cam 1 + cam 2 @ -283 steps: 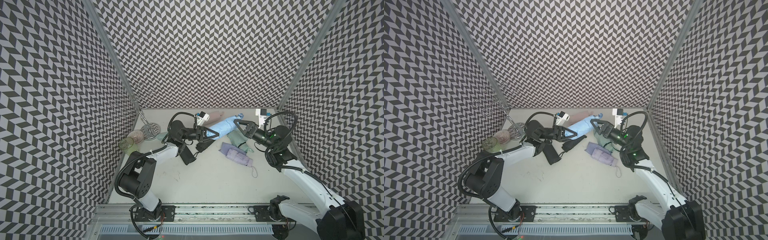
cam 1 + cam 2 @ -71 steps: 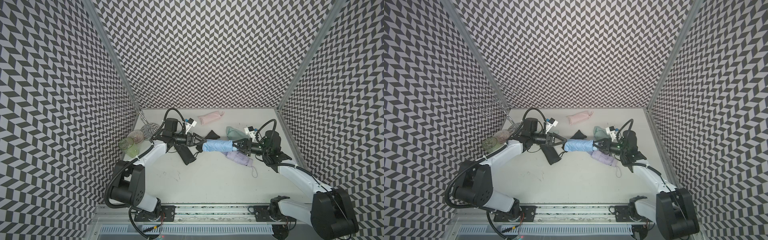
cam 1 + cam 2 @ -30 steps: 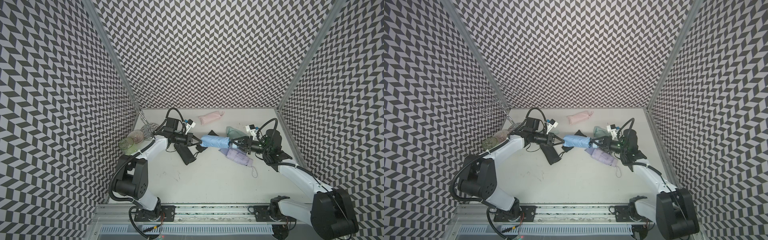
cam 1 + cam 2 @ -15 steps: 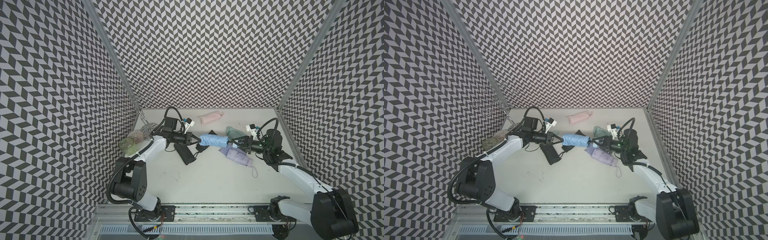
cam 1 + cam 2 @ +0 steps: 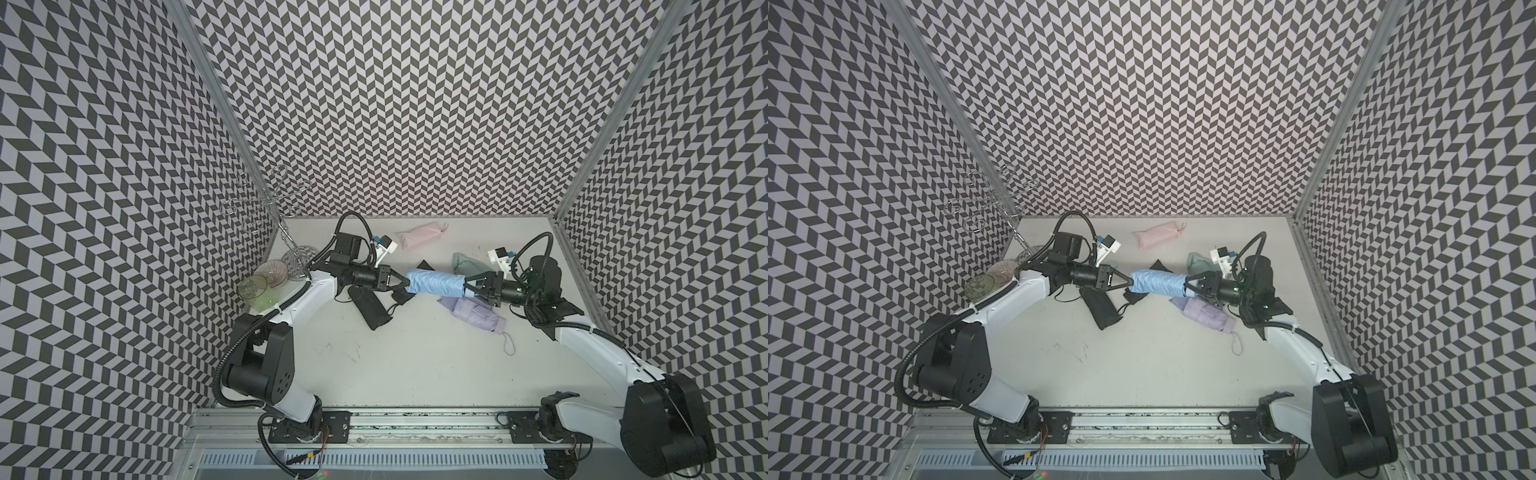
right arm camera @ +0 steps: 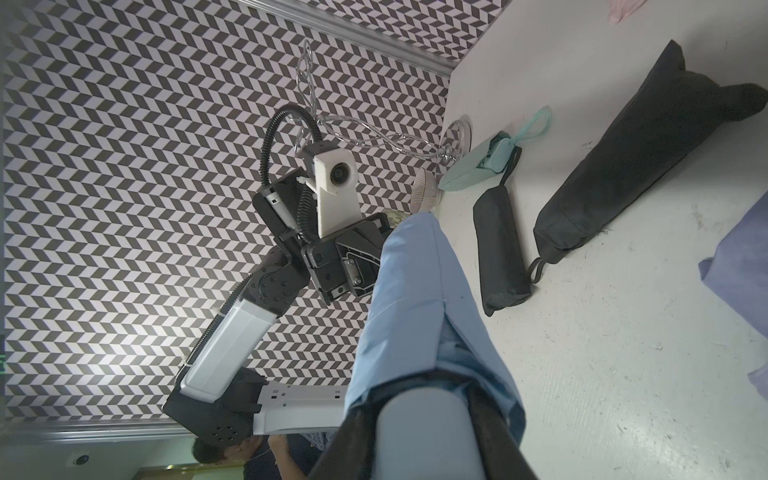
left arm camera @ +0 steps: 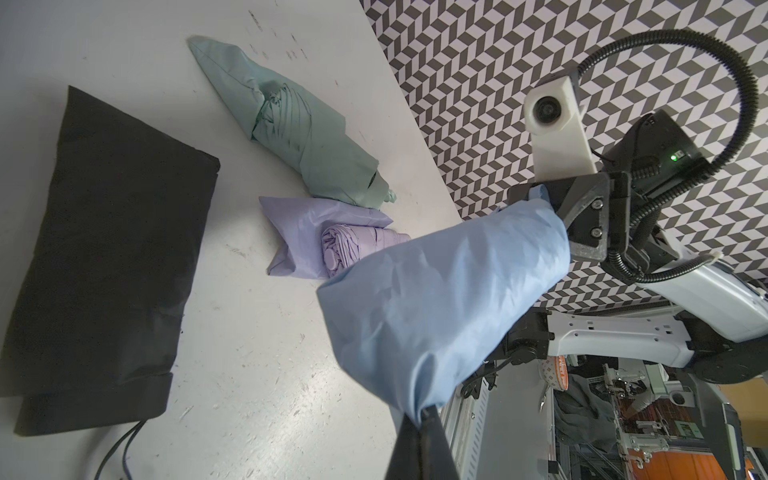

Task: Take umbrellas out of sleeves
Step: Take out the umbrella from the umbrella sleeve.

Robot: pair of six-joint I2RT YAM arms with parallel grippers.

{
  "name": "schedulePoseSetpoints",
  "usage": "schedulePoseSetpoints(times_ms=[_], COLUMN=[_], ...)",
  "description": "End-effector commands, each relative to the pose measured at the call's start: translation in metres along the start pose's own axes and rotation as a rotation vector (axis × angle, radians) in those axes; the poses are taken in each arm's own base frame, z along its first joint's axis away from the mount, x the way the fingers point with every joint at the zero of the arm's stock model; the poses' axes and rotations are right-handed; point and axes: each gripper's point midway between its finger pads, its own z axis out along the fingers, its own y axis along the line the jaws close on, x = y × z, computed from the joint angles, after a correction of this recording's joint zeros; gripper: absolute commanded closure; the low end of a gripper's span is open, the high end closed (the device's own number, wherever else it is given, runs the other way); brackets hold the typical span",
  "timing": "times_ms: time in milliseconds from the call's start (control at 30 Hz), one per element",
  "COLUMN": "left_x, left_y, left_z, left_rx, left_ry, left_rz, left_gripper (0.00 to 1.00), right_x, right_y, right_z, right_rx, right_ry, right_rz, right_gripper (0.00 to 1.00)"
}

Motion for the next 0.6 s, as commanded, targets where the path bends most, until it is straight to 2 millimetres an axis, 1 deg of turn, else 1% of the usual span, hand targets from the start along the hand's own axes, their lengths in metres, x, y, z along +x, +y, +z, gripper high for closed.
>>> schedulePoseSetpoints(times_ms=[0, 33, 133, 267, 300, 333, 367, 433, 467, 567], left_x=[-0.016, -0.016, -0.016, -0.015, -0.015, -0.015, -0.015, -0.015, -0.015, -0.017], left_y=[-0.049, -0.050, -0.052, -0.056, -0.057, -0.058, -0.058, -0.057, -0.055, -0.045], left_z=[0.002, 0.002, 0.005, 0.010, 0.011, 0.013, 0.014, 0.015, 0.015, 0.011], left_rx=[0.138, 0.140, 0.151, 0.166, 0.172, 0.174, 0.175, 0.174, 0.165, 0.127], left_ry=[-0.006, -0.004, 0.004, 0.016, 0.020, 0.024, 0.026, 0.026, 0.025, 0.012], left_rz=[0.160, 0.163, 0.165, 0.168, 0.169, 0.169, 0.166, 0.162, 0.157, 0.135], left_gripper=[1.00, 1.00, 1.00, 1.00, 1.00, 1.00, 1.00, 1.00, 1.00, 1.00], right_x=[0.003, 0.004, 0.005, 0.006, 0.007, 0.007, 0.006, 0.006, 0.006, 0.006], right_y=[0.013, 0.014, 0.013, 0.014, 0.013, 0.013, 0.013, 0.010, 0.008, 0.006], right_z=[0.006, 0.007, 0.011, 0.017, 0.019, 0.020, 0.021, 0.021, 0.021, 0.019], right_rx=[-0.039, -0.041, -0.039, -0.039, -0.034, -0.034, -0.034, -0.025, -0.020, 0.011], right_ry=[0.046, 0.051, 0.061, 0.075, 0.076, 0.076, 0.075, 0.069, 0.065, 0.060], right_rz=[-0.053, -0.053, -0.051, -0.056, -0.055, -0.056, -0.059, -0.058, -0.059, -0.075], right_gripper=[0.53, 0.51, 0.50, 0.51, 0.53, 0.58, 0.66, 0.93, 1.00, 1.00])
